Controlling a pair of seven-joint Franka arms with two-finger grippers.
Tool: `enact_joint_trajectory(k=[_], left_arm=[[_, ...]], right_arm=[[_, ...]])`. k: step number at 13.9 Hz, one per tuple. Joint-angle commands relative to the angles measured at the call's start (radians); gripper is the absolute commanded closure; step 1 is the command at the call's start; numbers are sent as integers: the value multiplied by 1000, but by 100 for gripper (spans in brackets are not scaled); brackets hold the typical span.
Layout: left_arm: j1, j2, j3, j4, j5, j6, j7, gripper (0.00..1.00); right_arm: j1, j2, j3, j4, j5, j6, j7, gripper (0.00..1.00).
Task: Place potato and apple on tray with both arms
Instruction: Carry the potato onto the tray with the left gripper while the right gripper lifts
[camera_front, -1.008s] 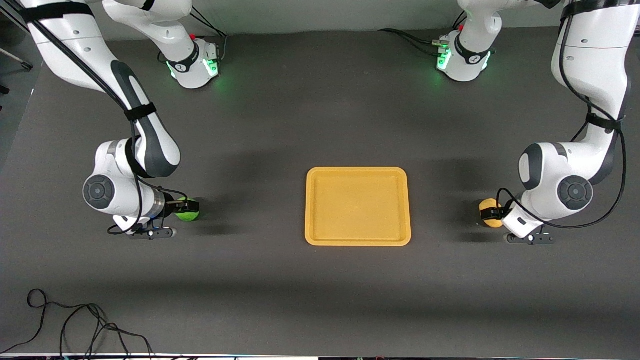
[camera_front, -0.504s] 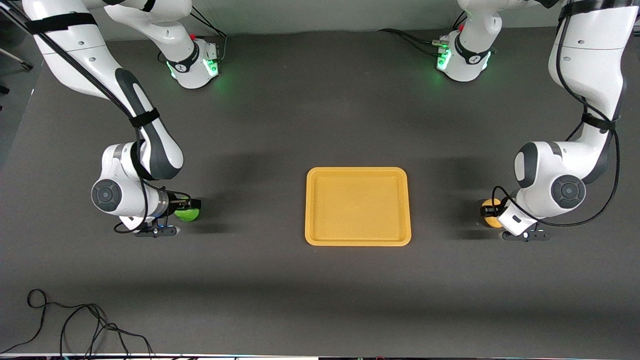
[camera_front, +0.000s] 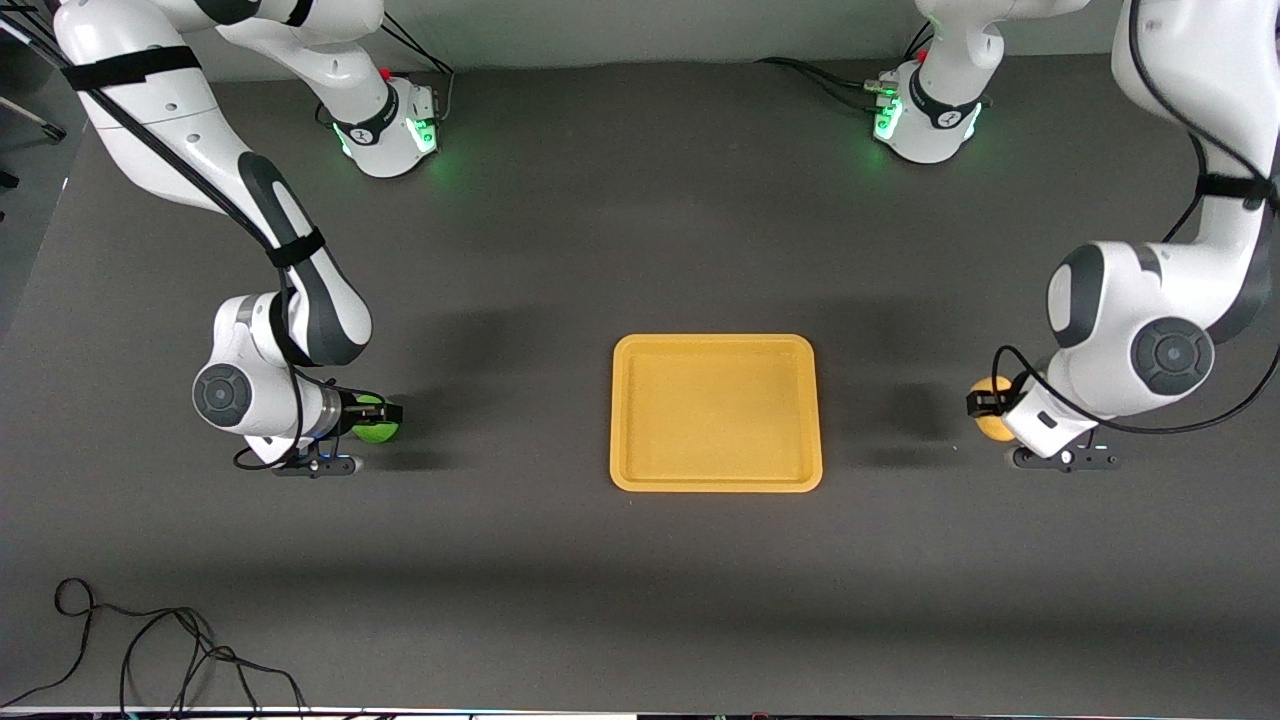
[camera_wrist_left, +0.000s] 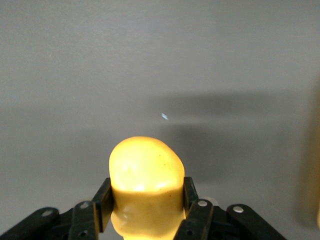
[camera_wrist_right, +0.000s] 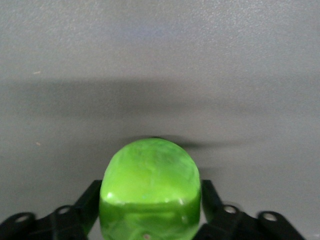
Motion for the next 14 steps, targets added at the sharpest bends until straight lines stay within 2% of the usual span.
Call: enact_joint_trajectory(k=[1, 3, 7, 10, 12, 14], left_arm=[[-137, -37, 11, 59, -17, -112, -148, 70], [-248, -22, 11, 113, -17, -153, -279, 70], [-386, 49, 11, 118, -19, -61, -423, 70], [-435, 159, 11, 119, -17, 69, -500, 70], [-446, 216, 11, 119, -16, 137, -551, 70], [-449, 245, 11, 122, -16, 154, -563, 69]], right_arm=[[8, -29, 3, 19, -19, -22, 70, 58], [10, -83, 4, 51, -19, -120, 73, 61], [46, -120, 17, 223, -8, -411, 99, 61], [80, -120, 20, 280, -3, -461, 169, 61], [100, -122, 17, 301, 41, -465, 180, 61], [100, -120, 18, 300, 47, -467, 180, 61]])
